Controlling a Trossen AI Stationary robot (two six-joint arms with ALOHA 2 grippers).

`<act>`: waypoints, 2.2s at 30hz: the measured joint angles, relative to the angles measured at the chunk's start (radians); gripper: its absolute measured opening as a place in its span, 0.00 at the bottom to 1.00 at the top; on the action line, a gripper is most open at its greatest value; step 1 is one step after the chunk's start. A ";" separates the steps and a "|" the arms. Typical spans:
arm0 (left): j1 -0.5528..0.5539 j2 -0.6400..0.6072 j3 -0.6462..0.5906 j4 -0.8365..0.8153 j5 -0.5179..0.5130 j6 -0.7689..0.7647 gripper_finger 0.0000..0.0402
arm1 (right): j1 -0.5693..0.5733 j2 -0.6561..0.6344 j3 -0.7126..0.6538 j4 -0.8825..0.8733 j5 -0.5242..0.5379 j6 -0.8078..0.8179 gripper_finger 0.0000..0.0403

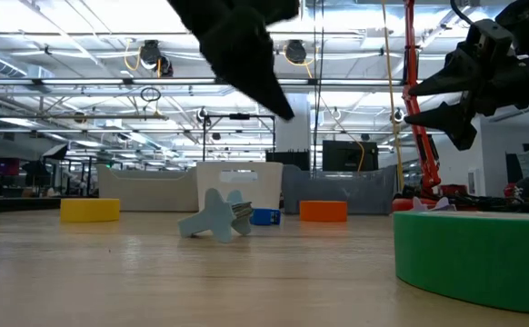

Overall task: Pick and place Stapler, Stapler remover, tape
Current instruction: Put the blue stapler into the gray bin

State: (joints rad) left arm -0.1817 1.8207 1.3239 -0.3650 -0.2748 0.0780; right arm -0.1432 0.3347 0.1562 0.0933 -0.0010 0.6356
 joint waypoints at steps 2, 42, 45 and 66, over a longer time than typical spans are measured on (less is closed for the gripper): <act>0.016 0.021 0.000 -0.001 0.036 0.000 0.45 | 0.000 0.000 0.000 0.000 0.000 0.000 0.57; 0.170 0.136 0.002 -0.100 0.414 0.464 0.45 | 0.000 0.000 0.000 0.000 0.000 0.007 0.57; 0.170 0.153 0.000 -0.106 0.409 0.478 0.45 | 0.000 0.000 0.000 0.000 0.000 0.008 0.57; 0.171 0.208 0.001 -0.097 0.404 0.447 0.44 | 0.000 0.000 0.000 -0.003 0.000 0.008 0.57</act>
State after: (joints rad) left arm -0.0105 2.0285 1.3251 -0.4619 0.1290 0.5252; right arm -0.1429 0.3347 0.1562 0.0906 -0.0011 0.6434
